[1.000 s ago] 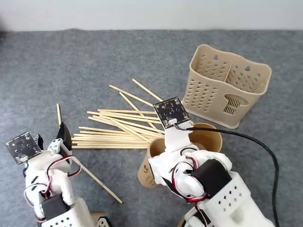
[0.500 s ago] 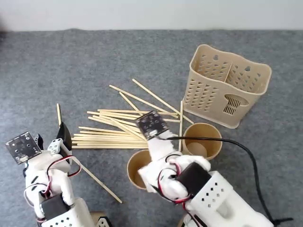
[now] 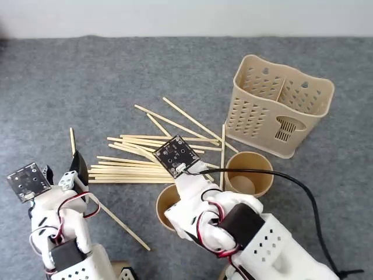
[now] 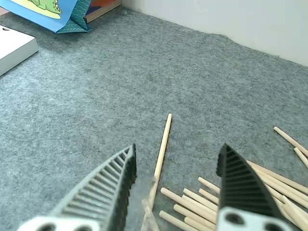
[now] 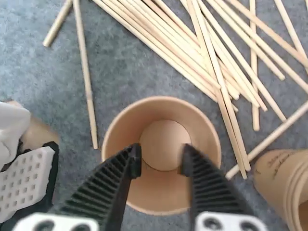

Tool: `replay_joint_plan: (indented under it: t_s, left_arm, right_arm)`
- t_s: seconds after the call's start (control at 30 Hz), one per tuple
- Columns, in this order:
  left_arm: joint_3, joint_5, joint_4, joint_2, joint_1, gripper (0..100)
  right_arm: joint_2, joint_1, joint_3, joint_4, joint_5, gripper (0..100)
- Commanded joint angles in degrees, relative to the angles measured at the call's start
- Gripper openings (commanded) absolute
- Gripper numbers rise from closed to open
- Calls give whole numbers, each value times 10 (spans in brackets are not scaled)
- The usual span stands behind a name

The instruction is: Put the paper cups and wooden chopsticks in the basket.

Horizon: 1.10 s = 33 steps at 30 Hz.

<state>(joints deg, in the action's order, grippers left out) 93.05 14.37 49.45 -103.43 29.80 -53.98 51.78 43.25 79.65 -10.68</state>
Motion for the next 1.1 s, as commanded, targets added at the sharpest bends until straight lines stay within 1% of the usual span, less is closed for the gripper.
replay_joint_plan:
  t_s: [0.0,0.1,0.2,0.53,0.6,0.63,0.7,0.73,0.77,0.8,0.9,1.07]
  left_arm:
    - [-4,1,-12,-9,0,263]
    - [-4,1,-12,-9,0,263]
    - [-4,1,-12,-9,0,263]
    - [-1,1,-14,-9,0,263]
    - [-1,1,-14,-9,0,263]
    - [-1,1,-14,-9,0,263]
    - [-1,1,-14,-9,0,263]
    - [-1,1,-14,-9,0,263]
    - [-1,1,-14,-9,0,263]
    - [-1,1,-14,-9,0,263]
    - [-1,1,-14,-9,0,263]
    - [-1,1,-14,-9,0,263]
  right_arm:
    - [3,-38,-33,23,0,238]
    - [48,-80,-35,25,0,213]
    - [103,-103,-35,20,0,211]
    - [202,-122,-42,-12,-3,208]
    - [200,-122,-42,-9,-3,203]
    - [194,-122,-42,-9,-3,179]
    - [174,-122,-42,-15,-4,84]
    - [160,-121,-42,-22,-3,17]
    - [146,-121,-42,-27,-2,1]
    - [131,-121,-42,-28,-1,30]
    - [94,-121,-42,-29,-3,6]
    - [48,-121,-42,-29,-3,7]
